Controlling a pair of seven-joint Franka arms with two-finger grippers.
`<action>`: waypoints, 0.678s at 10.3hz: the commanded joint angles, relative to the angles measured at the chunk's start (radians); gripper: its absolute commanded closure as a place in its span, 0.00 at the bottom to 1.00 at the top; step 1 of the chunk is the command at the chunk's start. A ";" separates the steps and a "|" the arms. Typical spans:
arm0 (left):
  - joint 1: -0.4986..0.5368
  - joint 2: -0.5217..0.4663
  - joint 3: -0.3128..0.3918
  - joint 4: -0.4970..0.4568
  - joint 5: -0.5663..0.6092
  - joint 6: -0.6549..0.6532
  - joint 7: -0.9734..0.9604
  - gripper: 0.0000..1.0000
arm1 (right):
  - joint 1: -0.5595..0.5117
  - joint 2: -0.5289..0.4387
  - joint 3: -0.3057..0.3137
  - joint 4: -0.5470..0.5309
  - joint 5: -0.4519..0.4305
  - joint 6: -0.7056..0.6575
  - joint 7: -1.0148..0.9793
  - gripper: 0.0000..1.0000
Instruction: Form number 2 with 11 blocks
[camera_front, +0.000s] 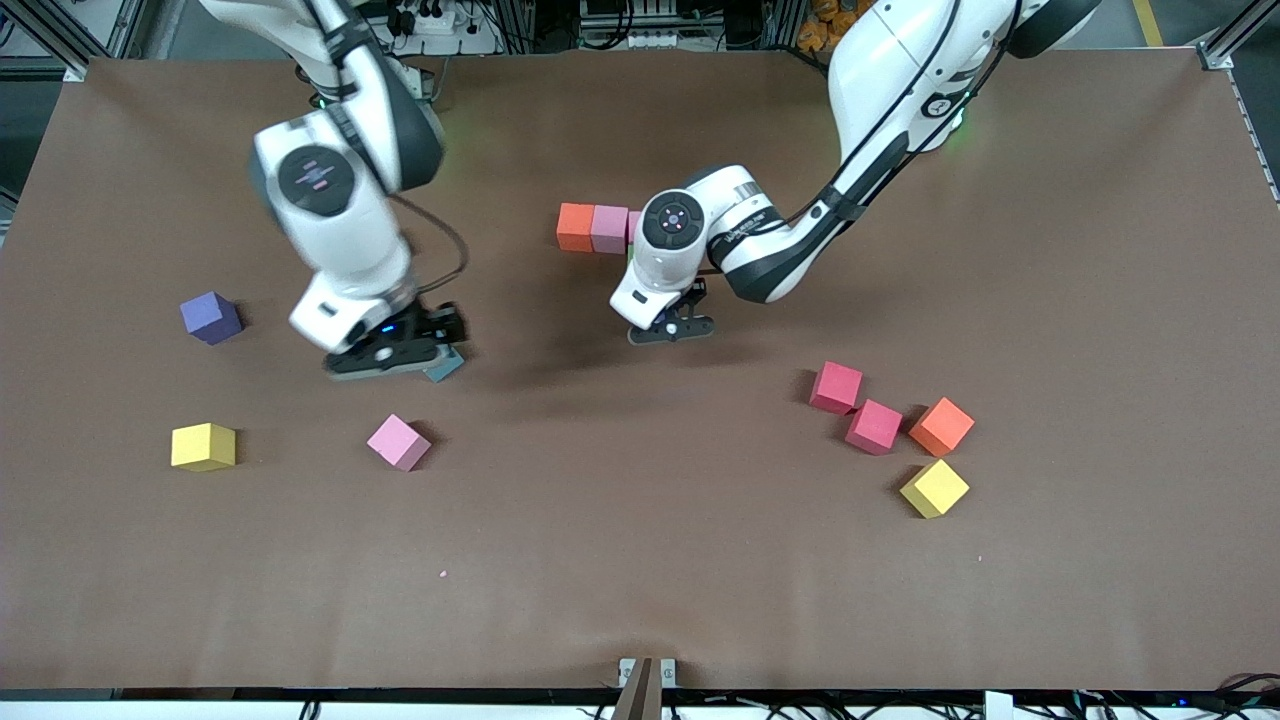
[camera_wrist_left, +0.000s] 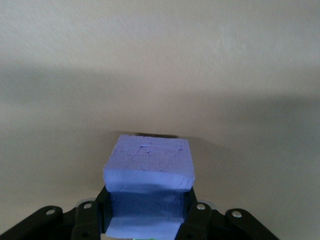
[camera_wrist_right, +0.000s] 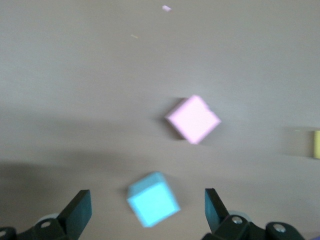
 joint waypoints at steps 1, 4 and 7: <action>-0.024 0.023 0.009 0.021 0.034 -0.015 -0.011 0.78 | -0.142 -0.004 0.013 -0.059 0.032 0.041 -0.167 0.00; -0.052 0.029 0.023 0.023 0.033 -0.010 -0.026 0.78 | -0.166 0.090 0.013 -0.032 0.030 0.119 -0.342 0.00; -0.087 0.029 0.060 0.024 0.030 -0.008 -0.034 0.78 | -0.170 0.234 0.011 0.019 0.019 0.284 -0.489 0.00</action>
